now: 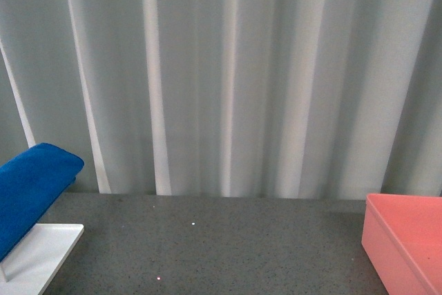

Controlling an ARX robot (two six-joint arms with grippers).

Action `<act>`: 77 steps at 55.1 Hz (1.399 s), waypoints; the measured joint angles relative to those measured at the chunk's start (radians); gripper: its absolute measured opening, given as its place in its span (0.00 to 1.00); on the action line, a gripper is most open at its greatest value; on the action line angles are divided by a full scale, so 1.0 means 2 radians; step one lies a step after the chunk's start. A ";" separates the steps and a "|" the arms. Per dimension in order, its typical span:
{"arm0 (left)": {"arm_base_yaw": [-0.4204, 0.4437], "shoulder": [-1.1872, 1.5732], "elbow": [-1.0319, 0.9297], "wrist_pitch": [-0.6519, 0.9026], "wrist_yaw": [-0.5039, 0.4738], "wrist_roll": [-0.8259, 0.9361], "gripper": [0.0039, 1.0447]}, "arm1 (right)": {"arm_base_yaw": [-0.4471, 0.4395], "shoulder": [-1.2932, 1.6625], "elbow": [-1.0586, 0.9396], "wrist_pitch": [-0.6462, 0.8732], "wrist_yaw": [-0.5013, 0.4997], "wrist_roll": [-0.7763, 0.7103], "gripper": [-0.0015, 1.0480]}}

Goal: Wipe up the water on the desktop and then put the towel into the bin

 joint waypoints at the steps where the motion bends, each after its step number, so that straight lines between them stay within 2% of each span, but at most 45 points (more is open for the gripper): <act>1: 0.000 0.000 0.000 0.000 0.000 0.000 0.94 | 0.000 0.000 0.000 0.000 0.000 0.000 0.93; 5: 0.001 0.003 0.001 -0.003 0.005 -0.002 0.94 | 0.000 0.000 0.000 0.000 0.000 0.000 0.93; 6: 0.006 0.014 0.008 -0.026 0.019 -0.016 0.94 | 0.000 0.000 0.000 0.000 0.000 0.000 0.93; 7: 0.011 0.040 0.030 -0.083 0.049 -0.040 0.94 | 0.000 0.000 0.000 0.000 0.000 0.000 0.93; 10: 0.017 0.115 0.073 -0.176 0.081 -0.089 0.94 | 0.000 0.000 0.000 0.000 -0.001 0.000 0.93; 13: 0.020 0.179 0.092 -0.201 0.089 -0.125 0.94 | 0.000 0.000 0.000 0.000 0.000 0.000 0.93; 19: 0.030 0.274 0.132 -0.121 0.098 -0.141 0.94 | 0.000 0.000 0.000 0.000 0.000 0.000 0.93; 26: 0.053 0.441 0.220 0.021 0.122 -0.112 0.94 | 0.000 0.000 0.000 0.000 0.000 0.000 0.93; 31: 0.060 0.575 0.299 0.107 0.113 -0.065 0.94 | 0.000 0.000 0.000 0.000 0.000 0.000 0.93; 36: 0.065 0.674 0.370 0.142 0.093 -0.018 0.94 | 0.000 0.000 0.000 0.000 0.000 0.000 0.93; 47: 0.069 0.824 0.470 0.155 0.047 0.062 0.94 | 0.000 0.000 0.000 0.000 0.000 0.000 0.93; 61: 0.073 0.906 0.534 0.151 -0.008 0.129 0.94 | 0.000 0.000 0.000 0.000 0.000 0.000 0.93; 77: 0.080 0.944 0.541 0.145 -0.017 0.149 0.94 | 0.000 0.000 0.000 0.000 0.000 0.000 0.93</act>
